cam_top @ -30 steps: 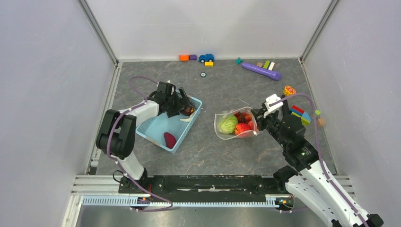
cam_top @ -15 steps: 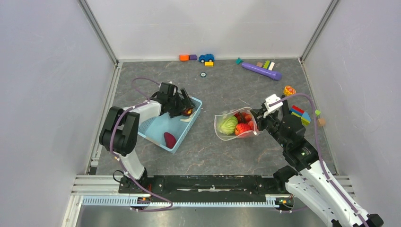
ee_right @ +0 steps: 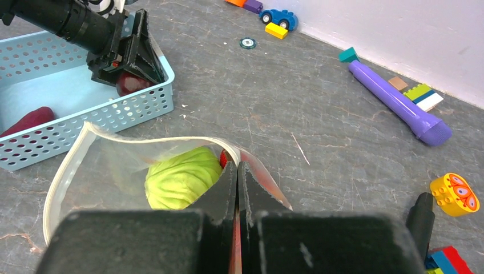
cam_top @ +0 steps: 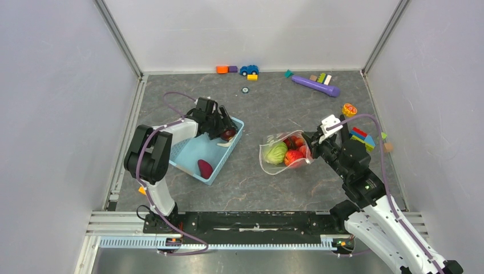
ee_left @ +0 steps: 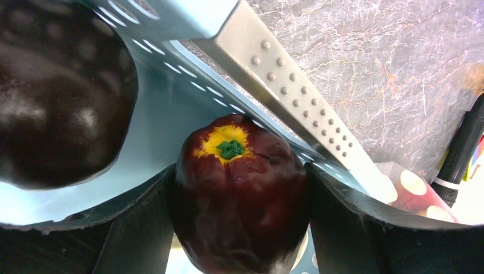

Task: Place the food in the zip-top bag and seal the zipper
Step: Pick up the fake fruit from the bin, then place the fake fruit in the zipper food storage bag.

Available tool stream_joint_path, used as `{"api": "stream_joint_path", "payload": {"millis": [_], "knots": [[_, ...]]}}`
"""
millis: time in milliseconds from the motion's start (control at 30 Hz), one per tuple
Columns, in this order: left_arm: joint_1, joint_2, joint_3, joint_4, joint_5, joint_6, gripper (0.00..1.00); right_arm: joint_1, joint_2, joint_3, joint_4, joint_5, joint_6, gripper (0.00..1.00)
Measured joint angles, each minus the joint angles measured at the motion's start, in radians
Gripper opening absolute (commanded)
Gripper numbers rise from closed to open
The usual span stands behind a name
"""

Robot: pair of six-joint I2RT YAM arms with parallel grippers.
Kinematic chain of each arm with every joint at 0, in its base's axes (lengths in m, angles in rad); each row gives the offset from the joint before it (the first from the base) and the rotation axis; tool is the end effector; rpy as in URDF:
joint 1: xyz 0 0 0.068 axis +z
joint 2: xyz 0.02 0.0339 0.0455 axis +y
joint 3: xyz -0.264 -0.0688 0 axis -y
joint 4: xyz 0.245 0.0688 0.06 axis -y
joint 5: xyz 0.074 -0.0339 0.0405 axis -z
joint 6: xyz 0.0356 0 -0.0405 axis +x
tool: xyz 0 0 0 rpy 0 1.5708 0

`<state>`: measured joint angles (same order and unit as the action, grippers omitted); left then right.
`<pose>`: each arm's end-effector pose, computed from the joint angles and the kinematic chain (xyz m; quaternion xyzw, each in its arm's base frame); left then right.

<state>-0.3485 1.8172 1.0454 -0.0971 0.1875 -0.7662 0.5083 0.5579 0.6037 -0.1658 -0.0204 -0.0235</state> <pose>0.3475 -0.1333 0.1584 -0.1624 0.9213 -0.2556 0.2440 0.1279 0.0721 0.3113 -0.2031 0.7201 0.1666 0.6422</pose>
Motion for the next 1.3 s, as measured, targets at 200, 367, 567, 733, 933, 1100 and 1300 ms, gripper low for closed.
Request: {"api": "stream_joint_path", "payload": {"millis": [200,367,567,733,933,1100,1300], "knots": [[-0.003,0.0,0.004,-0.01,-0.006,-0.006,0.51,0.0,-0.008,-0.008,0.009,-0.019,0.0,0.0],[-0.007,-0.021,0.003,-0.056,-0.035,-0.006,0.32,0.0,-0.024,-0.014,0.016,-0.031,0.0,0.0],[-0.008,-0.128,-0.027,-0.171,-0.094,-0.006,0.26,0.0,-0.019,-0.014,0.022,-0.034,0.009,0.0],[-0.01,-0.277,-0.057,-0.232,-0.128,-0.003,0.25,0.0,0.01,-0.006,0.014,-0.023,0.039,0.0],[-0.034,-0.454,-0.061,-0.273,-0.134,0.013,0.25,0.0,0.086,0.039,-0.021,0.032,0.072,0.0],[-0.102,-0.537,-0.056,-0.277,-0.113,0.07,0.26,0.0,0.154,0.073,-0.058,0.087,0.107,0.0],[-0.297,-0.568,0.011,-0.259,-0.01,0.189,0.27,0.0,0.283,0.174,-0.146,0.221,0.187,0.0]]}}
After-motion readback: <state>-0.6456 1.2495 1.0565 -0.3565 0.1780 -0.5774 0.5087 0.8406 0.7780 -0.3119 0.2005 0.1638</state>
